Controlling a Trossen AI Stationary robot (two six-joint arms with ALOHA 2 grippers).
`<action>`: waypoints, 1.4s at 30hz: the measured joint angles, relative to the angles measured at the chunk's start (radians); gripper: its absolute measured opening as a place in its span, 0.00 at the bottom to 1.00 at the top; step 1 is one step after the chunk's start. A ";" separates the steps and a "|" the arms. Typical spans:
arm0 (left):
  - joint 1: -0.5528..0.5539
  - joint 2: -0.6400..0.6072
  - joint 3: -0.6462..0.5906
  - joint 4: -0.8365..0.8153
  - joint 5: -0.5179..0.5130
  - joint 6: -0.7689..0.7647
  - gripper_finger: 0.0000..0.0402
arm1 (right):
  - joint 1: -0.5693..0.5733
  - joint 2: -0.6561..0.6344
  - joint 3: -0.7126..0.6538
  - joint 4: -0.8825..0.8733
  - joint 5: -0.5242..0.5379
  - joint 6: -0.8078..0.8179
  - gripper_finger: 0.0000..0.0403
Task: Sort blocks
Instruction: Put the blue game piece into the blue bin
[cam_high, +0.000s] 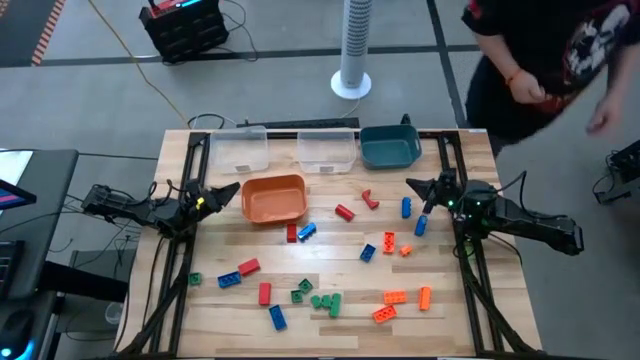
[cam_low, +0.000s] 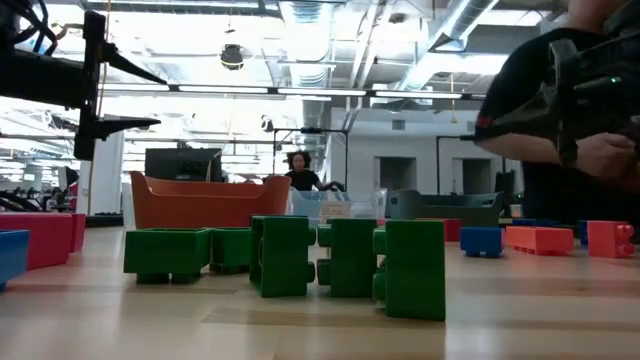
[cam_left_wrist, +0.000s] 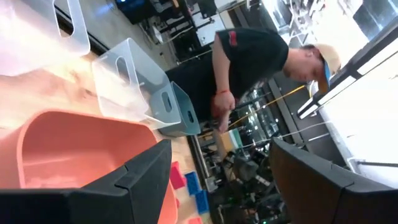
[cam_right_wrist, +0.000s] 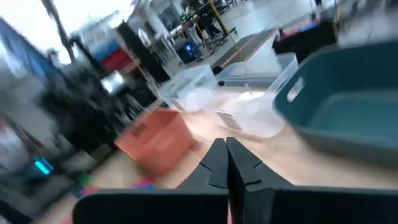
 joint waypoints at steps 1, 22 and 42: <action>0.000 0.000 0.000 -0.002 0.000 0.002 0.65 | 0.000 0.000 0.000 0.005 0.000 0.069 0.01; 0.000 0.000 0.066 0.032 0.098 0.280 0.65 | -0.011 0.000 0.004 -0.024 0.007 0.269 0.01; 0.000 0.017 0.227 0.085 0.250 0.784 0.65 | -0.014 0.000 0.005 -0.023 0.003 0.297 0.01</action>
